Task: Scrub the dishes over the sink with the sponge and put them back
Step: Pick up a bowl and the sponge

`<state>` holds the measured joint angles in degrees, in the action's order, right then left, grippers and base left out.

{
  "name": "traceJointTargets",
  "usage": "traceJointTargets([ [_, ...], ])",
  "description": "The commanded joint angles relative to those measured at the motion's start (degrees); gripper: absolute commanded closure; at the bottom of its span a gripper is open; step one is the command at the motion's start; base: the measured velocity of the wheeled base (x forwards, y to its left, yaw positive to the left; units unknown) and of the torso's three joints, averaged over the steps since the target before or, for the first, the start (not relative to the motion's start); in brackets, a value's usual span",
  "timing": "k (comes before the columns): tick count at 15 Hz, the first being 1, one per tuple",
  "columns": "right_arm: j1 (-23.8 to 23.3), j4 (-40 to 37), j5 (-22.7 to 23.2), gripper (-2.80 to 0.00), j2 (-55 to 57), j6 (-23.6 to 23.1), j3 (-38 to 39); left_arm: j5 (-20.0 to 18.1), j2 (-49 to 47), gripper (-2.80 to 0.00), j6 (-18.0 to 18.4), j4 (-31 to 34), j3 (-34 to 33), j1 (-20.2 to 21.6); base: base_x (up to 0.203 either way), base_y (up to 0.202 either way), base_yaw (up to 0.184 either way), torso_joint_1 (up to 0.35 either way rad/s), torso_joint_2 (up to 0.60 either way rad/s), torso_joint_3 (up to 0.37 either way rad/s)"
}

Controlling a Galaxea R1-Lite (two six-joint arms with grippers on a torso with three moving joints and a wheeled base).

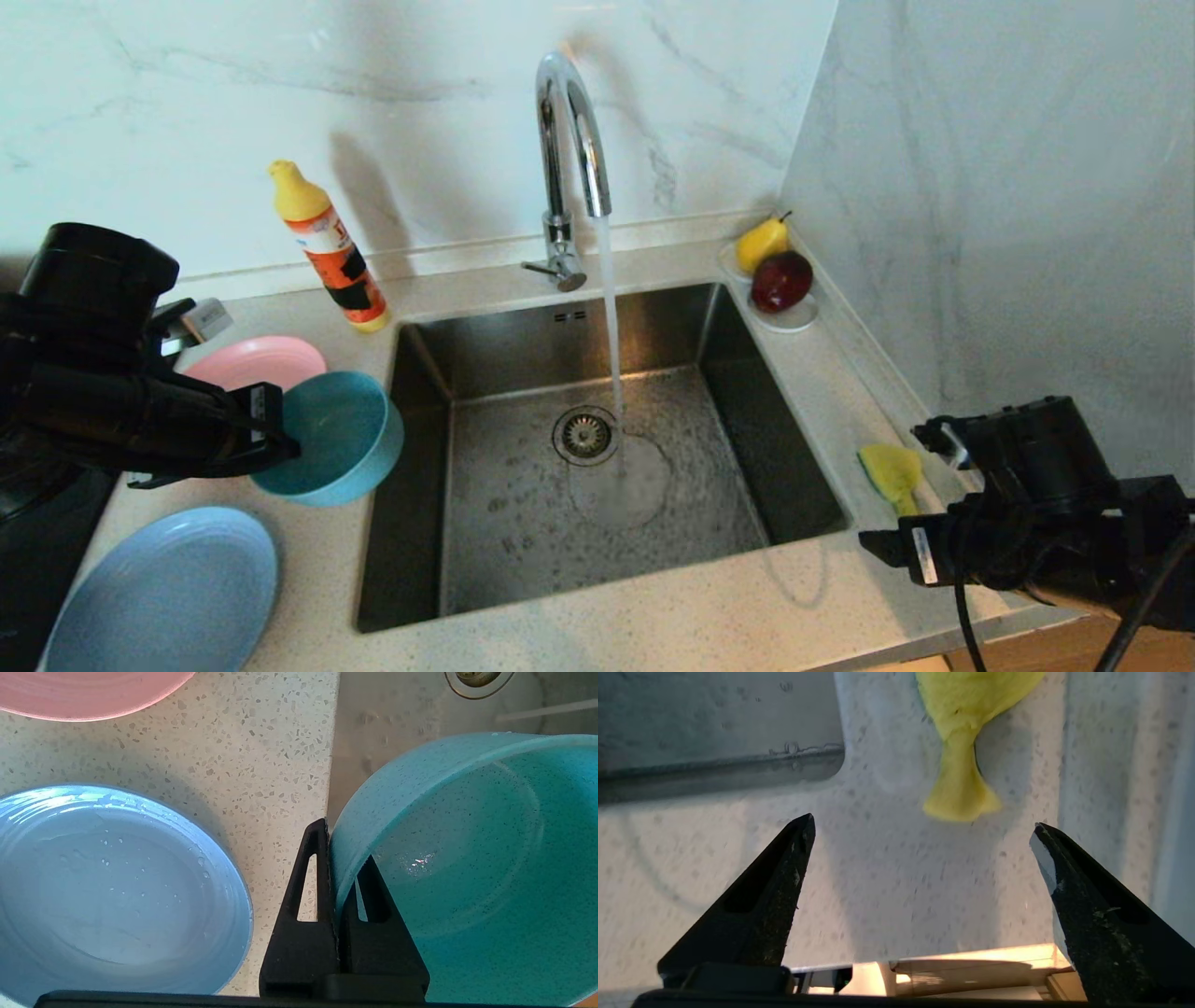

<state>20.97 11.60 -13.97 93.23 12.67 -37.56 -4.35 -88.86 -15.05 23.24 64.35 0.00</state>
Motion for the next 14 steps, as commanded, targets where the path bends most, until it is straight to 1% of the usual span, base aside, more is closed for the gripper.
traceJointTargets([
  [1, -1.0, 1.7, 0.2, -2.80, 2.3, 0.1, 0.0, 0.0, 0.0, 0.00, -0.1, 0.1, 0.2, 0.0, 0.000, 0.000, 0.000, 0.000, 0.00, 0.000],
  [7, -1.3, 2.7, 0.7, -2.80, 4.6, 0.2, -1.1, 0.0, 0.2, 0.00, -0.1, 0.1, 0.4, 0.0, 0.000, 0.000, 0.000, 0.000, 0.00, 0.000],
  [12, -3.8, 3.5, 1.3, -2.80, 5.4, -0.1, -4.0, 0.0, 0.5, 0.00, -0.1, 0.1, 0.5, 0.0, 0.000, 0.000, 0.000, 0.000, 0.00, 0.000],
  [14, -3.8, 3.4, 1.3, -2.80, 5.6, -0.2, -4.5, 0.0, 0.5, 0.00, -0.1, 0.1, 0.5, 0.0, 0.000, 0.000, 0.000, 0.000, 0.00, 0.000],
])
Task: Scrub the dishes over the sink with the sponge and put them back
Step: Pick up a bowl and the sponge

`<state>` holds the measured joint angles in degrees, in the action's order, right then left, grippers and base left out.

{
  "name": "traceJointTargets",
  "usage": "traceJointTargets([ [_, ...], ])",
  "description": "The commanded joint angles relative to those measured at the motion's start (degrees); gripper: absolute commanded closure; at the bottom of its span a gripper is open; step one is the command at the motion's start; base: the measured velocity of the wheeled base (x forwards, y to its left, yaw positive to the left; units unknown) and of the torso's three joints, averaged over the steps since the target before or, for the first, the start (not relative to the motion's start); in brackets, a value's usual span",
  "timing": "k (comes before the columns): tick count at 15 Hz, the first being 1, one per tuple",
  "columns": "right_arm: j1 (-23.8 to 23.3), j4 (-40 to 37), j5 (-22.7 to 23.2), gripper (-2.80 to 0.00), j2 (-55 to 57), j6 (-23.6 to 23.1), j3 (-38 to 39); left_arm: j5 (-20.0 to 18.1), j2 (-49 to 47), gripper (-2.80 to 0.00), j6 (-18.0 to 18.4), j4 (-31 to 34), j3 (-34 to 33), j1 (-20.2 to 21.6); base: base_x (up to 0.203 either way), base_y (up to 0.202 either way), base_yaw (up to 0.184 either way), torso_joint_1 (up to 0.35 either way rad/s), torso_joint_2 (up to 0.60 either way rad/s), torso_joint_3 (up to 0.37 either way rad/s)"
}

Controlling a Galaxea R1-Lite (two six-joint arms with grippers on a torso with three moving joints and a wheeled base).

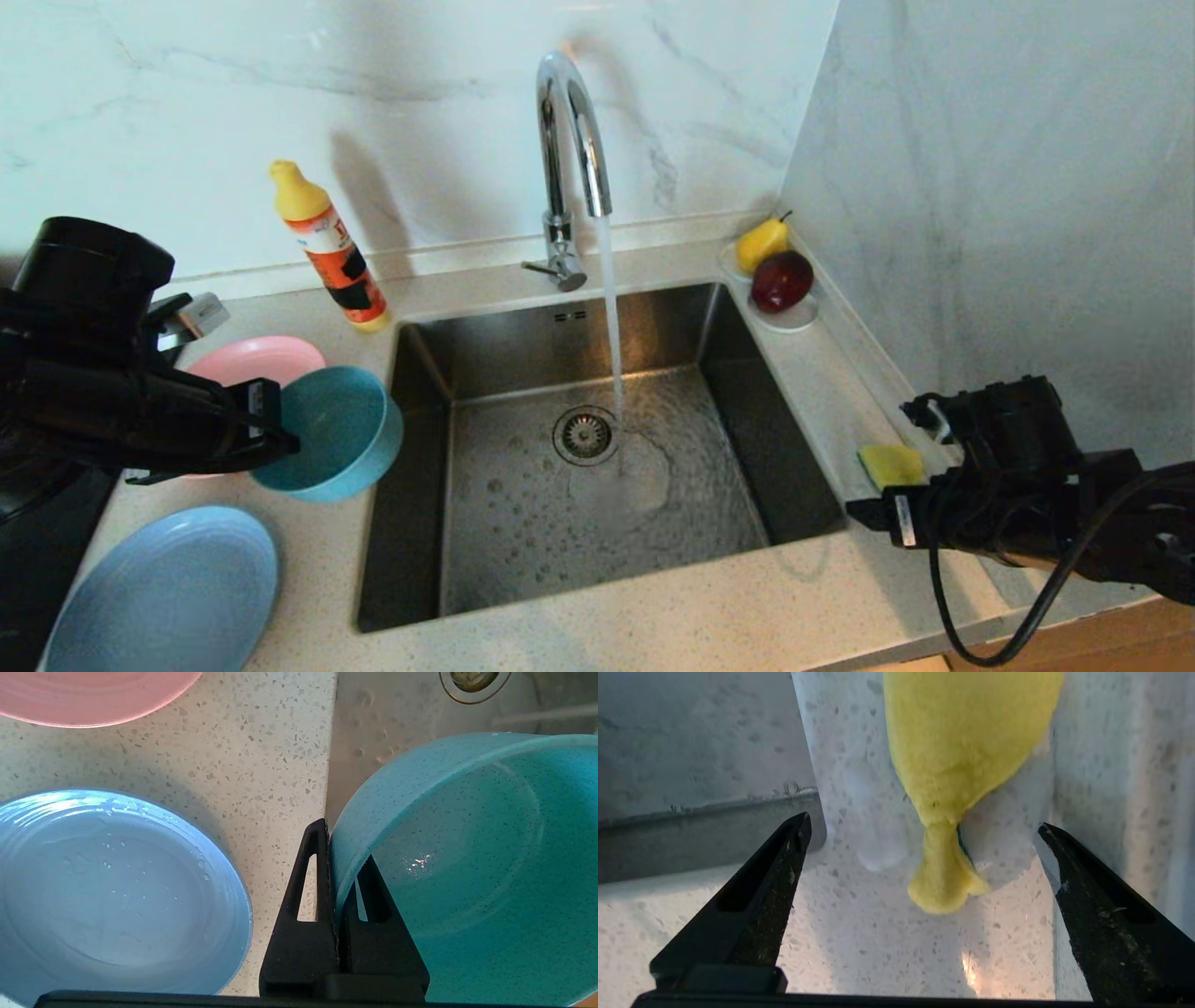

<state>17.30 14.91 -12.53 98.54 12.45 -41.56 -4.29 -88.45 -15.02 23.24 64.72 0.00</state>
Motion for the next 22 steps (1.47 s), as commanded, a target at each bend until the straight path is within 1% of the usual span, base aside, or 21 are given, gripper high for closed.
traceJointTargets([
  [1, -0.2, 0.1, -0.1, -2.80, 0.3, 0.0, -0.4, 0.0, 0.2, 0.00, -0.1, 0.1, 0.2, 0.0, 0.000, 0.000, 0.000, 0.000, 0.00, 0.000],
  [6, -0.8, 0.2, 0.7, -2.80, 0.5, -0.1, -0.5, 0.0, 0.4, 0.00, -0.1, 0.1, 0.3, 0.1, 0.000, 0.000, 0.000, 0.000, 0.00, 0.000],
  [7, -0.9, 0.2, 0.7, 0.00, 0.5, -0.1, -0.5, 0.0, 0.3, 0.00, -0.1, 0.1, 0.3, 0.1, 0.000, 0.000, 0.000, 0.000, 0.00, 0.000],
  [19, -1.3, 0.1, 0.7, 0.00, 0.3, -0.3, -1.2, -0.1, 0.0, 0.00, -0.1, 0.1, 1.1, 0.0, 0.000, 0.000, 0.000, 0.000, 0.00, 0.000],
  [22, -1.1, -0.8, 0.7, 0.00, -3.4, -0.4, -1.1, -0.3, -0.2, 0.00, 0.0, 0.1, 1.1, 0.0, 0.000, 0.000, 0.000, 0.000, 0.00, 0.000],
])
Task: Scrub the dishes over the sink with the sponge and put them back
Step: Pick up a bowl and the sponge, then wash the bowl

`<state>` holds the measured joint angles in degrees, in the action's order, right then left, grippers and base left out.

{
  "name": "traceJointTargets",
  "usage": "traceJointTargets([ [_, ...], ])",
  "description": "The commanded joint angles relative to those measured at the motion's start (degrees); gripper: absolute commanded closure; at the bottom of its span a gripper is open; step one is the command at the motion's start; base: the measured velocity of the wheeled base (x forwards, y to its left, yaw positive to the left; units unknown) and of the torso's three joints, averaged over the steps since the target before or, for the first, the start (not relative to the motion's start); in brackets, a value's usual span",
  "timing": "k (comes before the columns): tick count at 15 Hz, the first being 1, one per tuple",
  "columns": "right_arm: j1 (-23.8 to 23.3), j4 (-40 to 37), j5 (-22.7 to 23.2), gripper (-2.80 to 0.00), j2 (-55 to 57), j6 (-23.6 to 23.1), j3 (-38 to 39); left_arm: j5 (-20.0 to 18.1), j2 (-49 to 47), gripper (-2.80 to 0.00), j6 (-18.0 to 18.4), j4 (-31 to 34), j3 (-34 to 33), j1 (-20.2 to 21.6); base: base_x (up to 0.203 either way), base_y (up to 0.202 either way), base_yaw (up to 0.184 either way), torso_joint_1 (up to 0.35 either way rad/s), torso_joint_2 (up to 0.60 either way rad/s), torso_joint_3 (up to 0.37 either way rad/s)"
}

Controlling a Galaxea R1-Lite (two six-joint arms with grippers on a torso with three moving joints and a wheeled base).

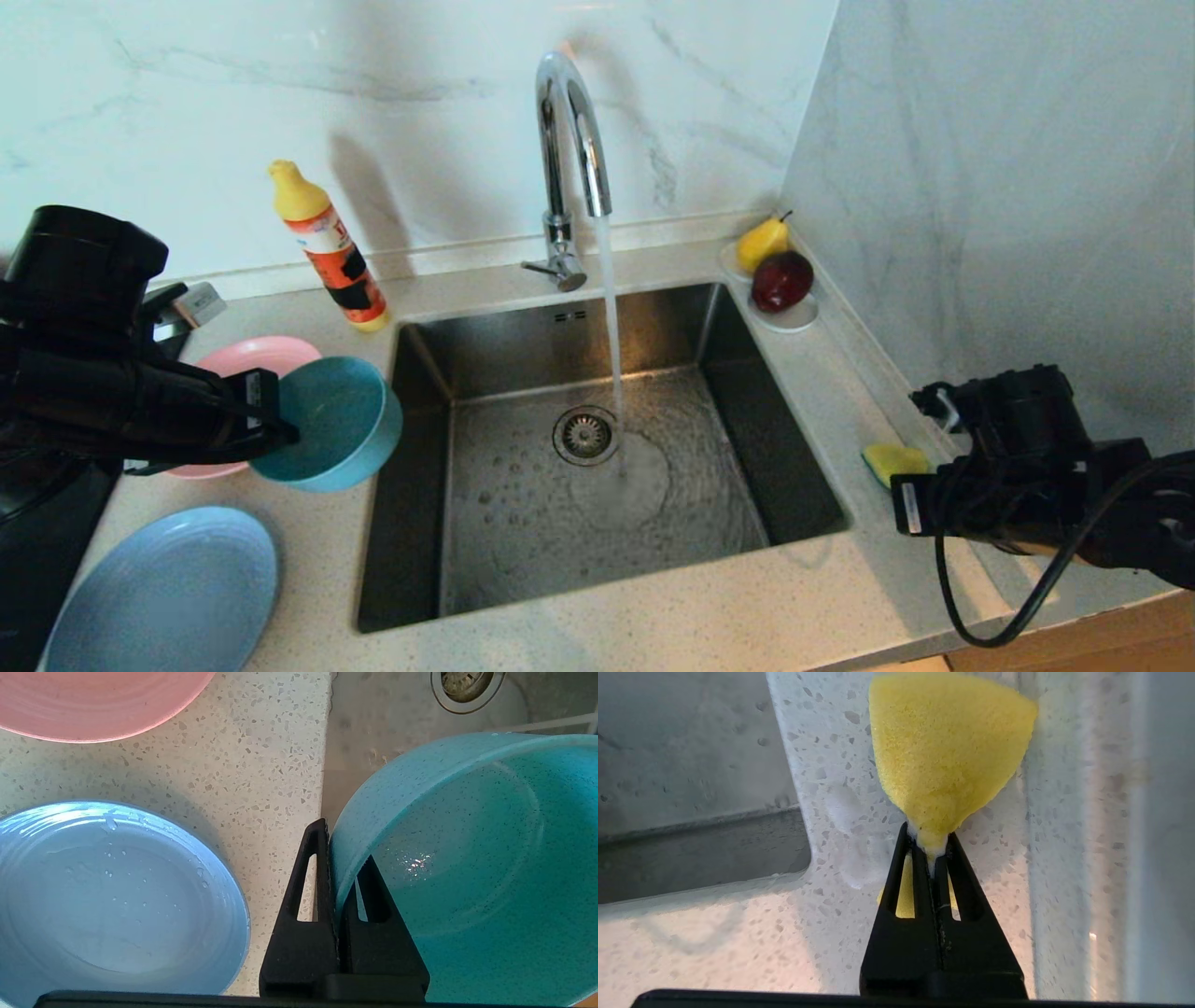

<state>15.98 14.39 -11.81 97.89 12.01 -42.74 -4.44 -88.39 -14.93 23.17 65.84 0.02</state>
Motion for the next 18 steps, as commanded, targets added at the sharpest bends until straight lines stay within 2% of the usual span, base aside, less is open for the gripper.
traceJointTargets([
  [1, 0.9, -1.5, 0.0, 0.00, -5.2, -0.1, 0.2, -0.2, -0.6, 0.00, -0.1, 0.1, 0.1, -0.1, 0.000, 0.000, 0.000, 0.000, 0.00, 0.000],
  [4, 6.8, -7.7, 0.1, 0.00, -13.2, -0.2, -0.4, 0.3, -2.0, 0.00, -0.3, 0.1, 0.2, -3.5, 0.000, 0.000, 0.000, 0.000, 0.00, 0.000],
  [6, 11.3, -11.6, 0.3, 0.00, -17.4, -0.1, -1.6, 4.3, -4.2, 0.00, -1.4, 0.0, 0.8, -7.3, 0.000, 0.000, 0.000, 0.000, 0.00, 0.000],
  [8, 15.6, -15.0, 0.6, 0.00, -20.4, 0.2, -2.7, 8.7, -6.9, 0.00, -4.2, -0.7, 2.8, -12.1, 0.000, 0.000, 0.000, 0.000, 0.00, 0.000],
  [10, 19.0, -18.1, 1.3, 0.00, -22.7, 0.5, -4.4, 9.8, -9.4, 0.00, -5.9, -0.7, 6.4, -16.6, 0.000, 0.000, 0.000, 0.000, 0.00, 0.000],
  [15, 23.7, -19.4, 1.5, 0.00, -24.5, 2.7, -7.1, 14.4, -16.7, 0.00, -10.8, -0.7, 13.7, -26.4, 0.000, 0.000, 0.000, 0.000, 0.00, 0.000],
  [18, 25.5, -20.8, 1.3, 0.00, -26.0, 2.8, -8.1, 15.2, -19.9, 0.00, -12.2, -0.8, 17.7, -28.2, 0.000, 0.000, 0.000, 0.000, 0.00, 0.000],
])
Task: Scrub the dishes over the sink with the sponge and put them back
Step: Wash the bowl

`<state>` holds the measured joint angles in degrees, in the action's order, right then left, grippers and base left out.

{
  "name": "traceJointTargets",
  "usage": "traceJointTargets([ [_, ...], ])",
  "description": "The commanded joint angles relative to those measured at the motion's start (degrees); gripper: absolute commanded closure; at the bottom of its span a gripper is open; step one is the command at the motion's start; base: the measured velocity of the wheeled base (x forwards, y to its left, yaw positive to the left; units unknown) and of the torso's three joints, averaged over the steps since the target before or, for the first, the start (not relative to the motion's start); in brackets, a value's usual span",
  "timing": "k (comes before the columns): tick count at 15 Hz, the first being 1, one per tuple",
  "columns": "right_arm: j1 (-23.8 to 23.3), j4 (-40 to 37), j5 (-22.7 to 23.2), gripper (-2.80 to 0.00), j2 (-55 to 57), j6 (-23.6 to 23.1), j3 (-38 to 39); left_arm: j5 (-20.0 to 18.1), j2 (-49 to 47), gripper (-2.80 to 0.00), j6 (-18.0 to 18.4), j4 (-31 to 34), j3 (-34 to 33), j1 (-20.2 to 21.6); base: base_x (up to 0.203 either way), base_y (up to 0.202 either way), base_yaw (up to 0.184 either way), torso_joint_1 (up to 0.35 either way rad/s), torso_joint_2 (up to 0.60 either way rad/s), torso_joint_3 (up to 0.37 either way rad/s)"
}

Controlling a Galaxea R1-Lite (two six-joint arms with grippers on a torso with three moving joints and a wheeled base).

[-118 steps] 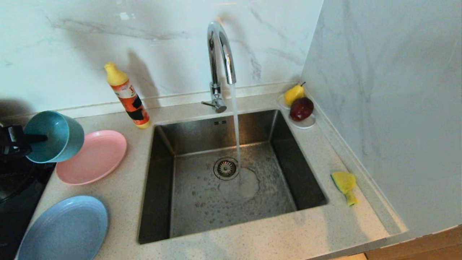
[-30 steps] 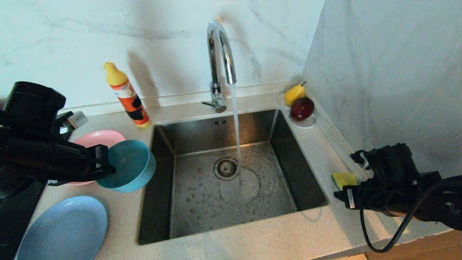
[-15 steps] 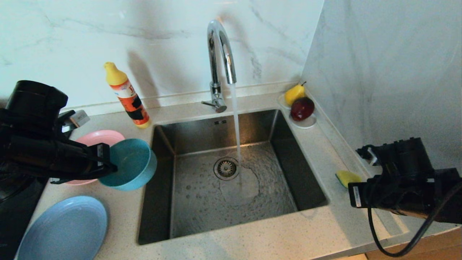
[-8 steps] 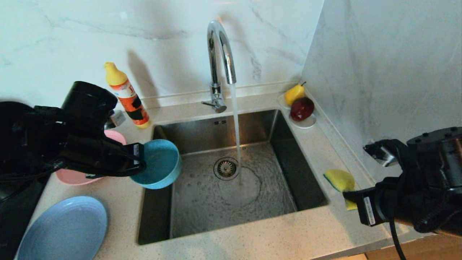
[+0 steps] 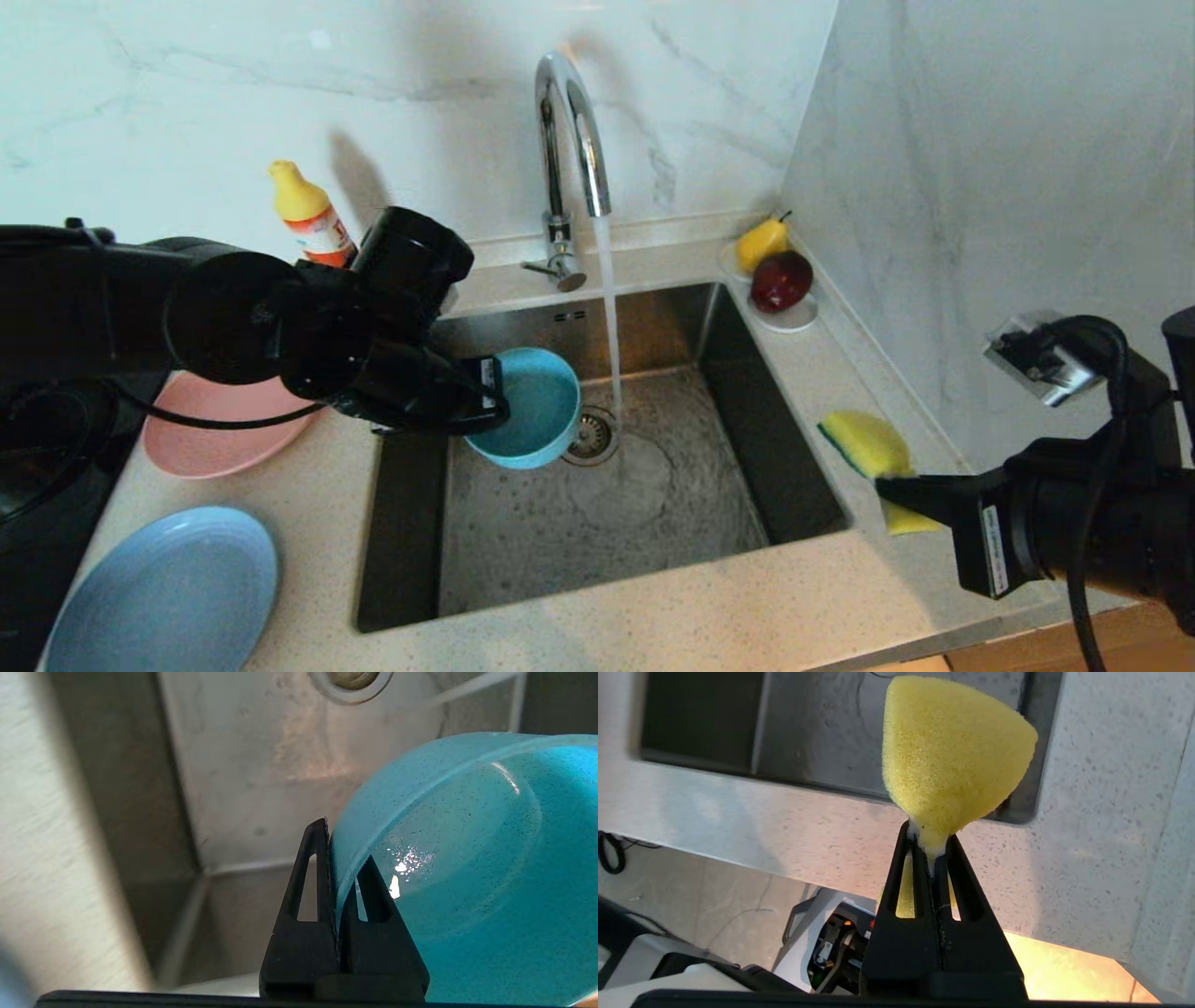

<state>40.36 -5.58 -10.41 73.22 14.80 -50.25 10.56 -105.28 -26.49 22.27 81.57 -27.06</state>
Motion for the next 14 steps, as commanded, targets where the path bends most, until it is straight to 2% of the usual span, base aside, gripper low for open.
traceJointTargets([
  [1, 1.6, -2.6, -0.1, 0.00, -2.2, 0.1, -1.4, 0.2, -4.0, 0.00, -1.4, 0.1, 3.1, -1.8, 0.000, 0.000, 0.000, 0.000, 0.00, 0.000],
  [5, 1.9, -4.9, 0.2, 0.00, -4.0, -0.1, -3.4, 0.5, -8.5, 0.00, -3.1, 0.1, 7.7, -3.4, 0.000, 0.000, 0.000, 0.000, 0.00, 0.000],
  [8, 2.3, -4.9, 0.2, 0.00, -4.8, -0.1, -3.5, 3.1, -11.9, 0.00, -5.3, 0.2, 12.7, -4.2, 0.000, 0.000, 0.000, 0.000, 0.00, 0.000],
  [14, 2.6, -5.0, 0.2, 0.00, -5.7, -0.1, -3.3, 3.4, -14.9, 0.00, -6.7, 0.2, 17.0, -4.2, 0.000, 0.000, 0.000, 0.000, 0.00, 0.000],
])
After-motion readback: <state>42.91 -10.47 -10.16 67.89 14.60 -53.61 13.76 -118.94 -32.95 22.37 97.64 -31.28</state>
